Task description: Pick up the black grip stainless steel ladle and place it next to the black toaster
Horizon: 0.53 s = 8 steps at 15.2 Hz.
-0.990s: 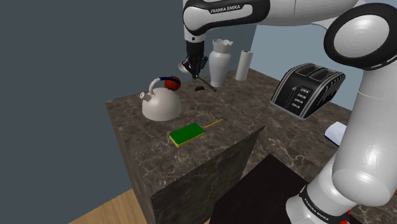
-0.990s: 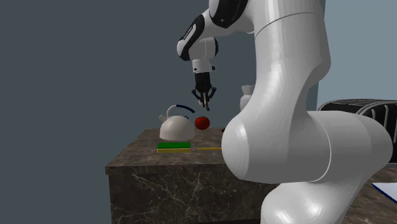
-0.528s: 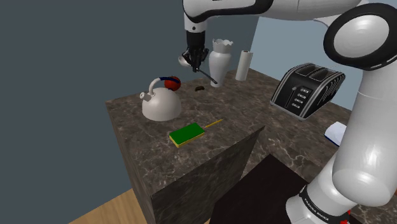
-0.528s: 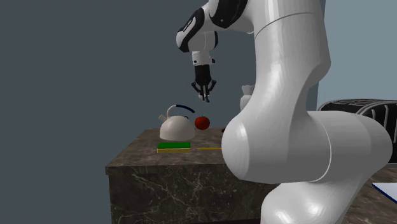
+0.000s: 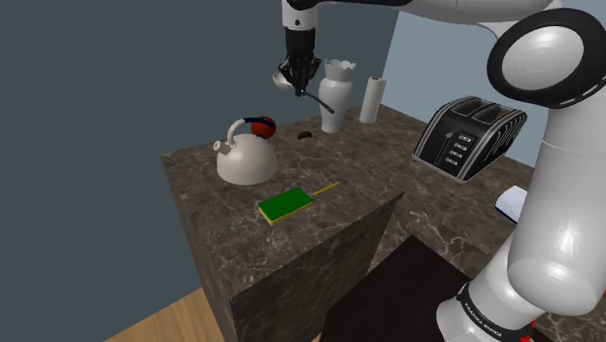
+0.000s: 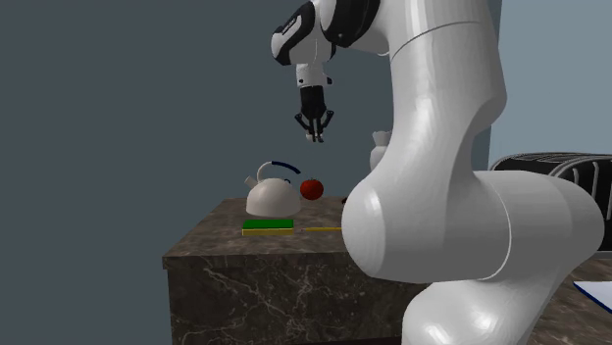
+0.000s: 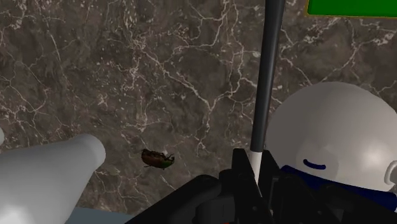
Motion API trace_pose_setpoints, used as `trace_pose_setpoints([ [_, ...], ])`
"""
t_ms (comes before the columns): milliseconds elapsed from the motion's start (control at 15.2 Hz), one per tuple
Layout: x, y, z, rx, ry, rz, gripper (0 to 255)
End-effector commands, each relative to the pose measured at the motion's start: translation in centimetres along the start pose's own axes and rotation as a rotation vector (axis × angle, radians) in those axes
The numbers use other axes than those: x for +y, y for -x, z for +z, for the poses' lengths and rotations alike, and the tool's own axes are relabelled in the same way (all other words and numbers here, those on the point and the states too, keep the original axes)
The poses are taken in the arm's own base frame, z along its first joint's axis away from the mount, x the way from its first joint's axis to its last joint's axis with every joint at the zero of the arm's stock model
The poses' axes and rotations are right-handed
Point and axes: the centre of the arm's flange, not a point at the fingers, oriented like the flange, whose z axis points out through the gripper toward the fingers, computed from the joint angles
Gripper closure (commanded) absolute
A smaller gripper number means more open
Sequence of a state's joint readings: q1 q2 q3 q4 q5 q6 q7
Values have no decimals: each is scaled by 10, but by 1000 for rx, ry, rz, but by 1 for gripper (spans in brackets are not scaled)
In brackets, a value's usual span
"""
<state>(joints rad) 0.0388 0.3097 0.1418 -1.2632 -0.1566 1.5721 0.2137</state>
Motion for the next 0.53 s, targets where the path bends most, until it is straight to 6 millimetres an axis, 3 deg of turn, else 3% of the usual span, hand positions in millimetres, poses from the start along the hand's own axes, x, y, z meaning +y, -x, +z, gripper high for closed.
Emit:
trace_pose_setpoints([
  [0,1,-1,-10,0,0,0,255],
  [462,5,-2,-47,0,0,0,255],
])
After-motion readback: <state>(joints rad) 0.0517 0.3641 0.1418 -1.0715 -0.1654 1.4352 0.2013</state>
